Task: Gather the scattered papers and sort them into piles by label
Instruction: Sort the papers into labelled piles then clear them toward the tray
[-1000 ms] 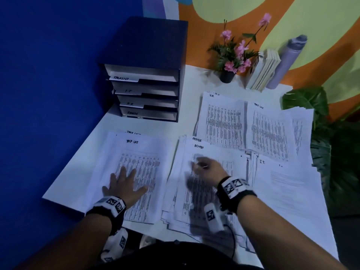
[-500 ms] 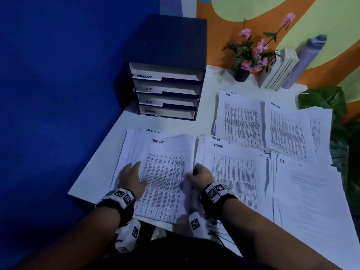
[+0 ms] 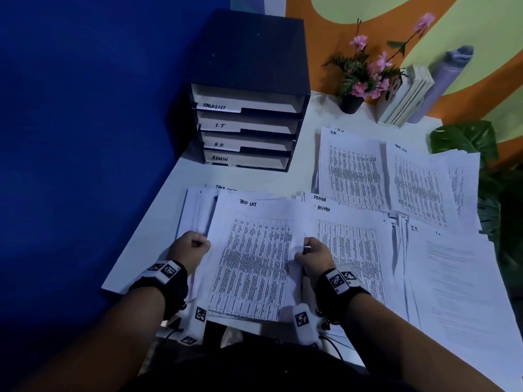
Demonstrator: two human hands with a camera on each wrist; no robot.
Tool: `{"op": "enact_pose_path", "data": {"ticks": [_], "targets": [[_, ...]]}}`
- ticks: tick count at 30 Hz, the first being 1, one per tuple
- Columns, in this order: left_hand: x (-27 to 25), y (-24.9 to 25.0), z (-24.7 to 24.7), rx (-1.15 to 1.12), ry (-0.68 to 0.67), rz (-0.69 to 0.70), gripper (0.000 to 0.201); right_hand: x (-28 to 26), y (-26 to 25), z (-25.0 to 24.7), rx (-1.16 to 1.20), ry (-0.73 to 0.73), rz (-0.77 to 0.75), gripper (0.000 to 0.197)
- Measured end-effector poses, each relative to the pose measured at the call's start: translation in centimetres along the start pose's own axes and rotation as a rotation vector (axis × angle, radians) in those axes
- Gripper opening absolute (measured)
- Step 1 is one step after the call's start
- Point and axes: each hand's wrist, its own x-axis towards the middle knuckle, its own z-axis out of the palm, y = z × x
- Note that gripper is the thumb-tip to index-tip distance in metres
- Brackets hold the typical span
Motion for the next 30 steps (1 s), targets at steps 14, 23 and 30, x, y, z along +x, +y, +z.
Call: {"op": "enact_pose_path", "data": {"ticks": [14,23,30], "targets": [[1.1,0.0,0.0,0.048,-0.048,0.031,0.018,0.9,-1.6,-0.4,0.254,-0.010,0.155,0.021],[0.5,0.5,-1.1,-0.065,0.049,0.017,0.019,0.7,-2.6,-1.1,0.326,-0.064,0.101,0.016],[0.0,1.0,-0.3,-0.206,0.057,0.032,0.024,0.7,-3.3,-0.4,0.229,-0.057,-0.104,0.014]]}}
